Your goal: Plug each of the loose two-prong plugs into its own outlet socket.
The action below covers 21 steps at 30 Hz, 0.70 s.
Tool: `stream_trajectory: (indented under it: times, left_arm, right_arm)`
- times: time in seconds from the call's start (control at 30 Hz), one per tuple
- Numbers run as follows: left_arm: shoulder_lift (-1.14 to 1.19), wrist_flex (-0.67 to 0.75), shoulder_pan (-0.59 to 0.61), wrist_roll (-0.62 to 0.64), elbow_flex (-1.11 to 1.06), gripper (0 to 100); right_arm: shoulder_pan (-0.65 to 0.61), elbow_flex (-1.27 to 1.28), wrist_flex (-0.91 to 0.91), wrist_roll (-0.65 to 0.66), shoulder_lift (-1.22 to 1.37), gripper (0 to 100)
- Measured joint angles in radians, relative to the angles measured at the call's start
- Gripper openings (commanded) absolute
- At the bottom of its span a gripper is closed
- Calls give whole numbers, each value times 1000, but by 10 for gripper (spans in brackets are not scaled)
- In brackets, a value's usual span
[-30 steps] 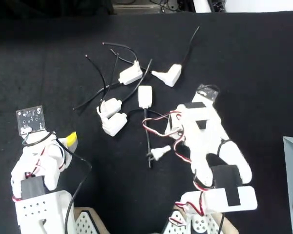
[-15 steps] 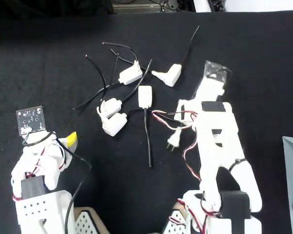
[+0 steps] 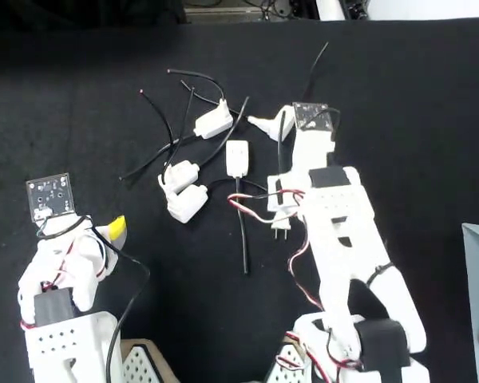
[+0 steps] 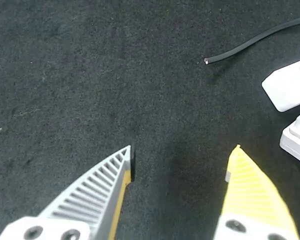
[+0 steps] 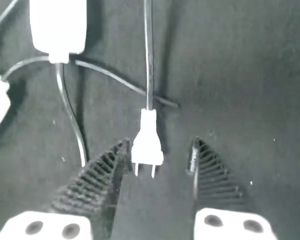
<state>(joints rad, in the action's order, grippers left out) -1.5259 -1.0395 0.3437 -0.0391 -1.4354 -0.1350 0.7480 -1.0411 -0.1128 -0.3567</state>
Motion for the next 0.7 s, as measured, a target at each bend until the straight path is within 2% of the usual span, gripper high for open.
stream_trajectory:
  times: [0.23,0.7]
  left_arm:
    - [0,0,0,0,0,300]
    - [0,0,0,0,0,300]
  right_arm:
    - [11,84,54,64,23,156]
    - [20,28,140,72,261,155]
